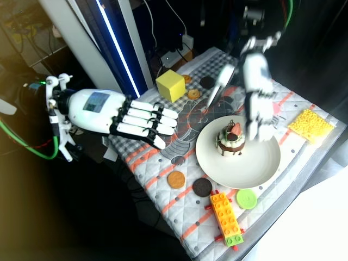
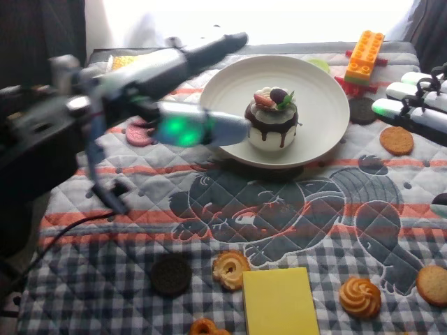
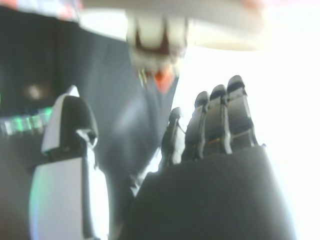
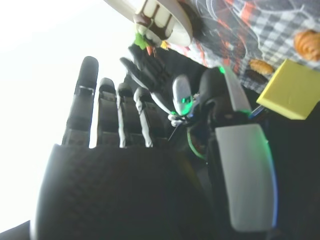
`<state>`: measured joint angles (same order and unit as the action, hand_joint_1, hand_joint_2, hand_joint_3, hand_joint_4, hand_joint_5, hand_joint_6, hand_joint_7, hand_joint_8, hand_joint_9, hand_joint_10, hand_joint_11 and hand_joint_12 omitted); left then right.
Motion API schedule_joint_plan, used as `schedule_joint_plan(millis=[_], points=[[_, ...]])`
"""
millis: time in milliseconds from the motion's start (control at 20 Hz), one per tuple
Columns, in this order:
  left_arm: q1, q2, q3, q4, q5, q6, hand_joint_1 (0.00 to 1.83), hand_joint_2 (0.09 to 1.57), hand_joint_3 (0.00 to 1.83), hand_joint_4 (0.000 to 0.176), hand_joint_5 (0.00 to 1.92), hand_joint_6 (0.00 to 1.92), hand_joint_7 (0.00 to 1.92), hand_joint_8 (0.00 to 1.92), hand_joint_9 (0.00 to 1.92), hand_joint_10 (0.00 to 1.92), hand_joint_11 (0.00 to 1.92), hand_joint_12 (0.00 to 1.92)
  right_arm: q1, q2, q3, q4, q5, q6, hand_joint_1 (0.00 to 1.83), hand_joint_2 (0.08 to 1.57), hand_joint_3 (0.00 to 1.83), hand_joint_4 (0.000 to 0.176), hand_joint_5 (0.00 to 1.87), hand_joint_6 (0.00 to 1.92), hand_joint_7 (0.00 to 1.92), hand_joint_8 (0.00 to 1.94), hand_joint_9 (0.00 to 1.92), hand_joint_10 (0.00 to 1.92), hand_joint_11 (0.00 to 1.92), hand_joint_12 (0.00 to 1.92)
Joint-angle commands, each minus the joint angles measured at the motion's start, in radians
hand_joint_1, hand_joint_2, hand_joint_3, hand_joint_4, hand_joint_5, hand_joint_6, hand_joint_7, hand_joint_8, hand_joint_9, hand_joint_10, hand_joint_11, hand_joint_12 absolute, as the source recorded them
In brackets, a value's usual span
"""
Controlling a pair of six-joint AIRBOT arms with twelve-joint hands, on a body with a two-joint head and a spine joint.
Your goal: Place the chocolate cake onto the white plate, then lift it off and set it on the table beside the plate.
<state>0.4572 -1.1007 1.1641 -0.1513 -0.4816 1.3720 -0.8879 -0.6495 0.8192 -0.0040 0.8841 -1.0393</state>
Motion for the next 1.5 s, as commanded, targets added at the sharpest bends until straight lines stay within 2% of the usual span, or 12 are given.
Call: schedule_joint_plan(millis=[0,150,200,300,350,550,750,1000,1100,1200,1350,1450], points=[[0.007,0.025,-0.021,0.01,-0.186,-0.009,0.74,1.07,0.02,0.171,0.0,0.0,0.0,0.0,0.0,0.0,0.0,0.0,0.01,-0.001,0.014,0.021,0.119,0.019,0.62,1.24,0.0,0.0,0.0,0.0,0.0,0.0,0.0,0.0,0.0,0.41],[0.095,0.134,-0.115,0.045,-0.305,-0.047,0.9,1.19,0.03,0.16,0.02,0.01,0.0,0.0,0.0,0.0,0.02,0.01,0.031,-0.038,0.058,0.02,0.105,0.058,0.73,1.23,0.0,0.012,0.0,0.0,0.0,0.0,0.0,0.0,0.0,0.33],[0.128,0.157,-0.128,0.072,-0.338,-0.1,1.0,1.3,0.0,0.131,0.06,0.06,0.05,0.04,0.11,0.13,0.0,0.83,0.048,-0.056,0.076,0.02,0.089,0.069,0.71,1.23,0.0,0.028,0.0,0.0,0.0,0.0,0.0,0.0,0.0,0.45],[0.22,0.205,-0.16,0.116,-0.43,-0.227,1.0,1.3,0.0,0.096,0.13,0.06,0.13,0.05,0.22,0.24,0.0,1.36,0.139,-0.125,0.136,0.005,-0.018,0.075,0.73,1.23,0.0,0.027,0.0,0.0,0.0,0.0,0.0,0.0,0.0,0.74],[0.238,0.214,-0.169,0.116,-0.444,-0.228,1.01,1.27,0.0,0.087,0.16,0.03,0.17,0.03,0.19,0.33,0.0,1.31,0.161,-0.139,0.145,-0.002,-0.037,0.075,0.71,1.25,0.0,0.0,0.0,0.0,0.0,0.0,0.02,0.01,0.0,0.88],[0.34,0.26,-0.231,0.115,-0.541,-0.23,0.81,1.27,0.0,0.0,0.22,0.01,0.13,0.0,0.11,0.13,0.0,0.89,0.296,-0.248,0.234,-0.04,-0.18,0.075,0.69,1.25,0.0,0.023,0.0,0.0,0.01,0.0,0.08,0.04,0.0,1.03],[0.394,0.265,-0.242,0.094,-0.588,-0.246,0.84,1.28,0.0,0.0,0.19,0.0,0.16,0.01,0.16,0.06,0.0,0.88,0.401,-0.365,0.328,-0.055,-0.289,0.057,0.84,1.21,0.0,0.0,0.0,0.0,0.01,0.0,0.03,0.35,0.0,1.46],[0.404,0.261,-0.238,0.083,-0.59,-0.246,0.78,1.26,0.0,0.0,0.23,0.01,0.15,0.0,0.14,0.02,0.0,0.86,0.473,-0.473,0.415,-0.055,-0.361,0.035,0.97,1.18,0.01,0.0,0.0,0.0,0.0,0.0,0.0,0.0,0.05,0.05],[0.404,0.251,-0.232,0.081,-0.591,-0.247,0.77,1.26,0.0,0.0,0.22,0.01,0.15,0.0,0.15,0.02,0.0,0.91,0.482,-0.503,0.44,-0.055,-0.386,0.035,0.93,1.21,0.0,0.0,0.0,0.0,0.0,0.0,0.08,0.07,0.0,0.92],[0.404,0.243,-0.225,0.078,-0.591,-0.255,0.79,1.26,0.0,0.0,0.23,0.01,0.17,0.01,0.18,0.03,0.0,0.98,0.487,-0.529,0.463,-0.055,-0.407,0.035,0.96,1.18,0.0,0.01,0.02,0.0,0.07,0.01,0.21,0.12,0.0,1.28],[0.404,0.229,-0.214,0.078,-0.591,-0.275,0.81,1.29,0.0,0.0,0.19,0.0,0.17,0.0,0.2,0.03,0.0,1.04,0.498,-0.59,0.512,-0.049,-0.452,0.035,0.97,1.14,0.0,0.002,0.07,0.01,0.16,0.02,0.3,0.13,0.0,1.37],[0.404,0.226,-0.213,0.078,-0.589,-0.275,0.79,1.3,0.0,0.04,0.17,0.0,0.14,0.0,0.17,0.01,0.0,0.96,0.498,-0.614,0.534,-0.038,-0.464,0.035,1.0,1.12,0.0,0.012,0.12,0.02,0.2,0.02,0.26,0.12,0.0,1.28]])
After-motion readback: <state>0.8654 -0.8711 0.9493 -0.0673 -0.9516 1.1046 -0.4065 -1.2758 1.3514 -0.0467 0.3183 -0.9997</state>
